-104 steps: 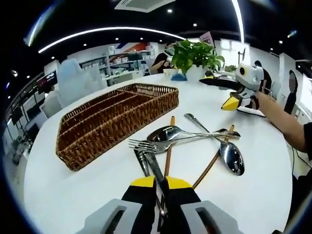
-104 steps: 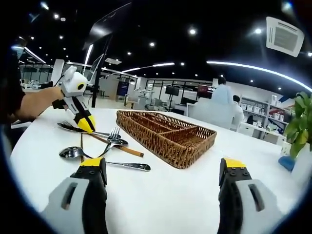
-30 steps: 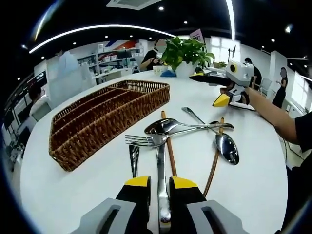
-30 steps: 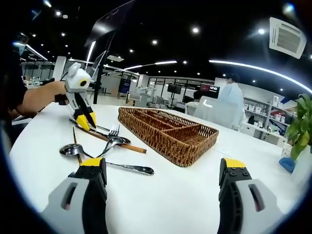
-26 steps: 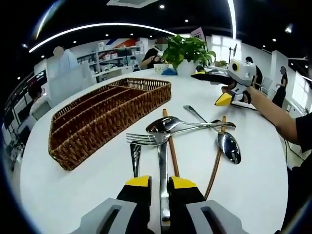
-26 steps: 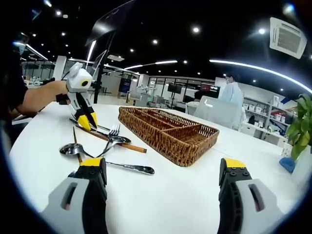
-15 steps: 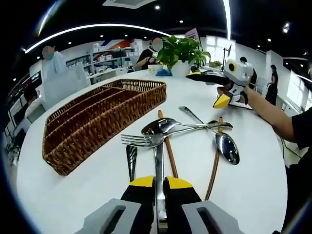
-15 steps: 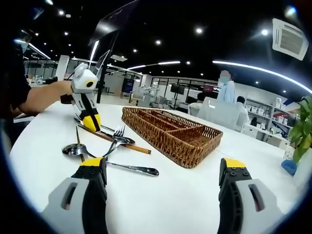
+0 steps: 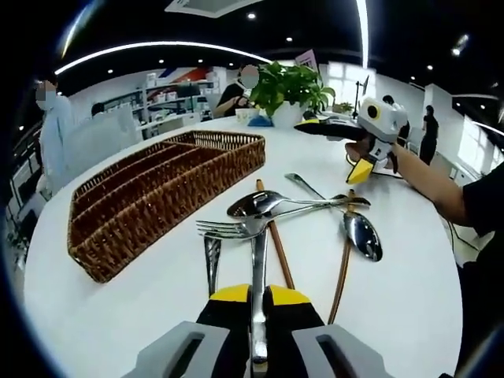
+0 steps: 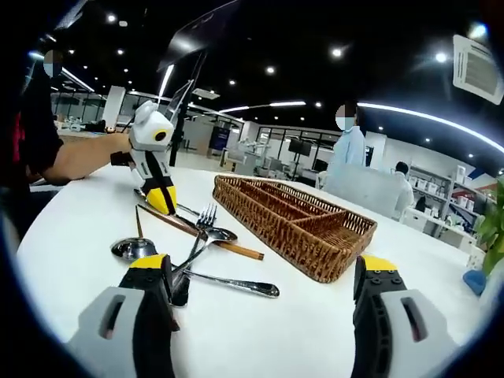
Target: Arrange the knives, forks, and spoons in their matching storage slots by inserting each utensil handle-first until every utensil is classified and aligned in the correct compartment
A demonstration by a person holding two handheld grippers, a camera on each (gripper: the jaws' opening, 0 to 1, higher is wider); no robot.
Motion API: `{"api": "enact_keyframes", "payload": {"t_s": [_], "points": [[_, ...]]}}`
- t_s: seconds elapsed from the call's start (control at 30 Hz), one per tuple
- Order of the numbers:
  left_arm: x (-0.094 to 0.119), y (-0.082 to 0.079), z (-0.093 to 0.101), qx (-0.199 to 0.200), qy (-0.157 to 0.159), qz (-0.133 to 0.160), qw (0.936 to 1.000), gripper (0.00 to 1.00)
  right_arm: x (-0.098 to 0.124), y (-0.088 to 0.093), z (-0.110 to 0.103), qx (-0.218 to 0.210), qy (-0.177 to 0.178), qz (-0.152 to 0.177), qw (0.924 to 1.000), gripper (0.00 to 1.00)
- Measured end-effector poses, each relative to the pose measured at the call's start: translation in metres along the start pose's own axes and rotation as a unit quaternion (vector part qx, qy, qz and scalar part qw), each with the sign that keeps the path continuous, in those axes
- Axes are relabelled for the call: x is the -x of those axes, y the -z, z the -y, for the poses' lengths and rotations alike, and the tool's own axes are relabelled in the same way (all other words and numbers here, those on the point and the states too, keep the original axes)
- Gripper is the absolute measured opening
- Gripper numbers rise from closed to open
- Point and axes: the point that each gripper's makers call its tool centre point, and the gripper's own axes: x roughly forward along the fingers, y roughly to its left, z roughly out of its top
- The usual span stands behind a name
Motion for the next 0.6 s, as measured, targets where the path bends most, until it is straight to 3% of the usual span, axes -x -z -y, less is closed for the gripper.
{"api": "enact_keyframes", "payload": {"t_s": [0.4, 0.6], "points": [[0.005, 0.003, -0.002, 0.004, -0.005, -0.003, 1.0000, 0.05, -0.002, 0.006, -0.001, -0.003, -0.004, -0.009, 0.9999, 0.98], [0.001, -0.001, 0.007, -0.010, 0.006, -0.002, 0.9999, 0.05, -0.005, -0.004, -0.013, -0.001, -0.024, 0.008, 0.9997, 0.97]]}}
